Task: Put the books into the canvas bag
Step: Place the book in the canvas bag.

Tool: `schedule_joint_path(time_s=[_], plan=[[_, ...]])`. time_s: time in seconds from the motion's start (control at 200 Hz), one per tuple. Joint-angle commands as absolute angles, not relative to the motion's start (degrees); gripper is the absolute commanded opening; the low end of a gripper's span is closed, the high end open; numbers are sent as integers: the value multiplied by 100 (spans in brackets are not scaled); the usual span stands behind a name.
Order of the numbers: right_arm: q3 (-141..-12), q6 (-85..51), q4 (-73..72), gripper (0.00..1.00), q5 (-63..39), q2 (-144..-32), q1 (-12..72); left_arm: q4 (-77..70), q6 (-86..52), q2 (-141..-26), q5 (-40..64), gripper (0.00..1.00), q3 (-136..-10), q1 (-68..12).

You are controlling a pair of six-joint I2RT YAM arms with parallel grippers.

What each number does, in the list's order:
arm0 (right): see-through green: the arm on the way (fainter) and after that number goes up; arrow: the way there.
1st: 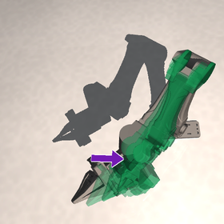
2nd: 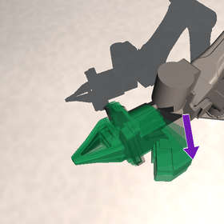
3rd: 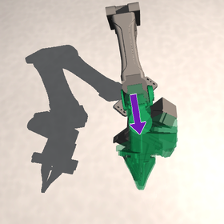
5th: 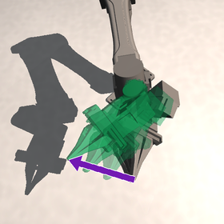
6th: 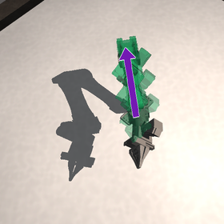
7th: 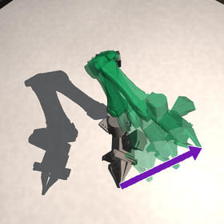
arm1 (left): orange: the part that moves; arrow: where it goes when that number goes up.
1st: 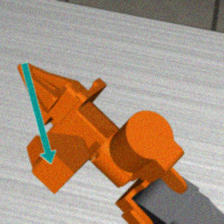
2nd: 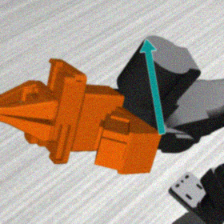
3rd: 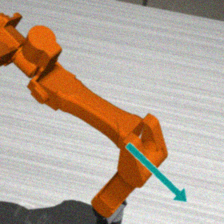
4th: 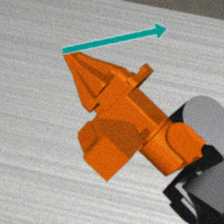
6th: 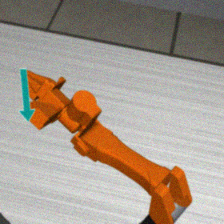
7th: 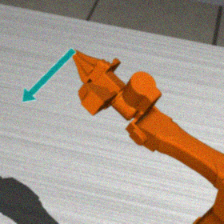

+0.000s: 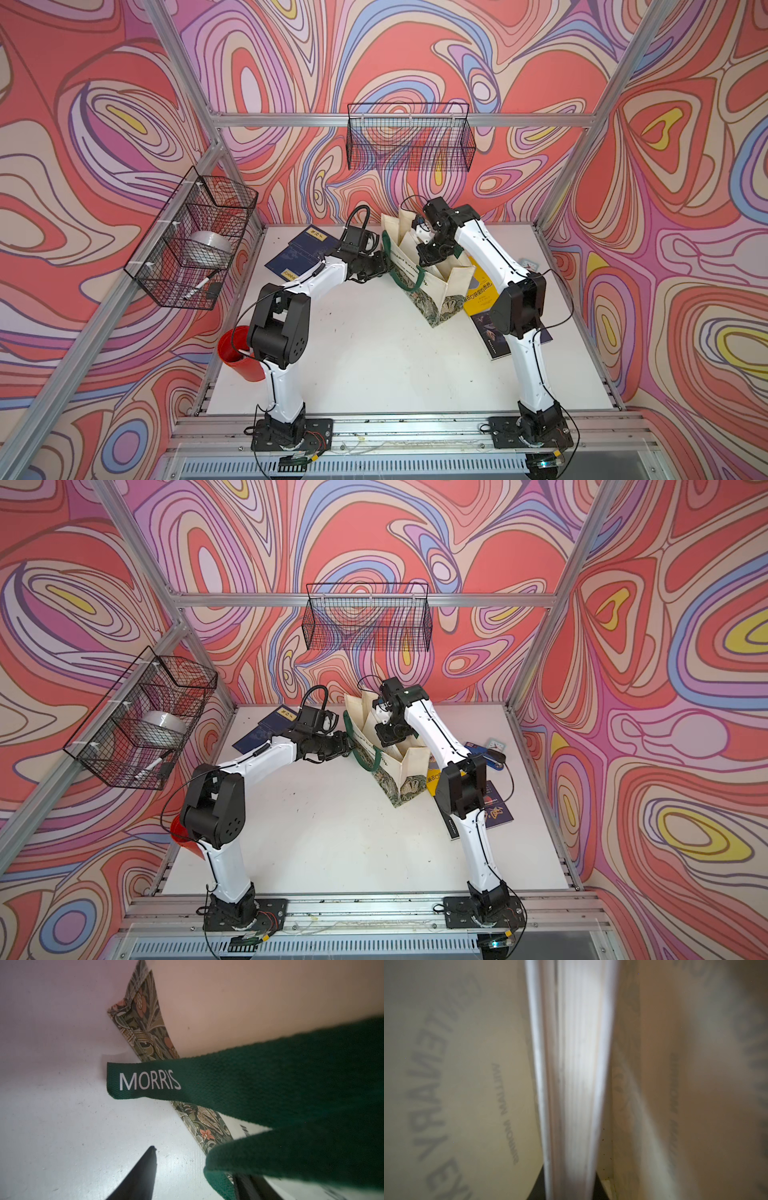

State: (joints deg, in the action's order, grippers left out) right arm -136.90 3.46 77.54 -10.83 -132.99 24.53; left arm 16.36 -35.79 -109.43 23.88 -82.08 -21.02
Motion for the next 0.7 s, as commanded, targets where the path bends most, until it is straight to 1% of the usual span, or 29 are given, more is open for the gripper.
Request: schedule_joint_path(time_s=[0.0,0.045,0.12,0.185,0.235,0.331,0.521,0.696], plan=[[-13916,322,7585,33,-1260,-13132,2493,1556,-3595,-11057,2420,59,-8209,-2074],[-13964,284,7561,40,-1161,-13088,2488,1556,-3597,-11057,2425,59,-8209,-2061],[-14000,246,7503,50,-1015,-12968,2491,1558,-3577,-11062,2418,59,-8218,-2054],[-14001,205,7431,57,-890,-12847,2488,1556,-3561,-11041,2394,59,-8218,-2040],[-14009,193,7388,61,-818,-12751,2488,1585,-3536,-11021,2361,59,-8218,-2035],[-14016,159,7315,63,-648,-12591,2488,1668,-3476,-10949,2278,59,-8201,-2018],[-13959,105,7137,64,-308,-12258,2490,1939,-3273,-10729,2037,60,-8127,-1959],[-13390,61,6619,65,-136,-11806,2488,2077,-3133,-10458,1872,61,-7915,-1843]])
